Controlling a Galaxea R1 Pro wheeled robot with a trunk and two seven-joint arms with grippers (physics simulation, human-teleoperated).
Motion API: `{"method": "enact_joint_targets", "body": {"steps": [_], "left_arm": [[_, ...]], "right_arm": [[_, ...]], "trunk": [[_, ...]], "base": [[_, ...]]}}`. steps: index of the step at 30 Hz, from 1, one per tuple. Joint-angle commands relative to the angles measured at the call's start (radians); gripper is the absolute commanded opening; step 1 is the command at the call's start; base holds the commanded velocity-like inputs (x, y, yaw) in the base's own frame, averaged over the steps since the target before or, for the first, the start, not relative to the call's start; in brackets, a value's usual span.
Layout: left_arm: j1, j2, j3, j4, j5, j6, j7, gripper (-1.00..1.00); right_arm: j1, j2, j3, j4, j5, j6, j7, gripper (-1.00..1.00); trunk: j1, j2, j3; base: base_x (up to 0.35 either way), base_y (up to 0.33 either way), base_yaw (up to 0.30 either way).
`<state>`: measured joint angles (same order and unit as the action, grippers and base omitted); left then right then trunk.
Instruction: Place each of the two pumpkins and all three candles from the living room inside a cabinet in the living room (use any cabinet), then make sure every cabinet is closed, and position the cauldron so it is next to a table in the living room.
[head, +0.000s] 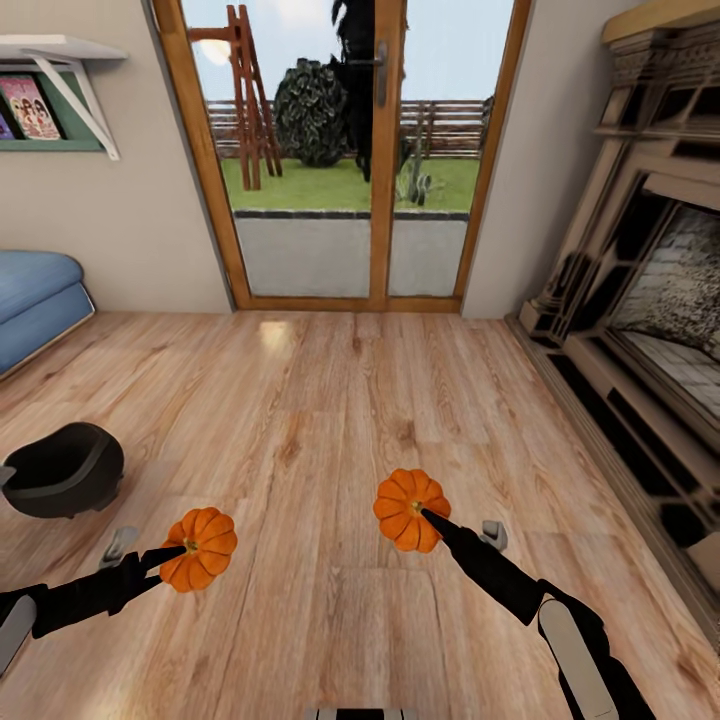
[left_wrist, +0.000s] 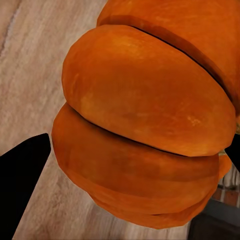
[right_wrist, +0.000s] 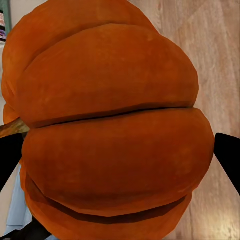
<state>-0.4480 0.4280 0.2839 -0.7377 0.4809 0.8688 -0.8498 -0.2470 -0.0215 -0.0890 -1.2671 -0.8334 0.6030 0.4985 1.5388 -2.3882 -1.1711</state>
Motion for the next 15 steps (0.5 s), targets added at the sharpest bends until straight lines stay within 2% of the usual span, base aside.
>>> {"method": "enact_joint_targets", "body": {"steps": [1, 15], "left_arm": [[0.000, 0.000, 0.000, 0.000, -0.001, -0.001, 0.002, -1.00], [0.000, 0.000, 0.000, 0.000, -0.001, -0.001, 0.002, -1.00]], "right_arm": [[0.000, 0.000, 0.000, 0.000, 0.000, 0.000, 0.000, -1.00], [0.000, 0.000, 0.000, 0.000, 0.000, -0.001, 0.000, -1.00]], "trunk": [[-0.004, 0.007, 0.002], [-0.058, 0.105, 0.022]], "base": [[0.000, 0.000, 0.000], [0.000, 0.000, 0.000]]}}
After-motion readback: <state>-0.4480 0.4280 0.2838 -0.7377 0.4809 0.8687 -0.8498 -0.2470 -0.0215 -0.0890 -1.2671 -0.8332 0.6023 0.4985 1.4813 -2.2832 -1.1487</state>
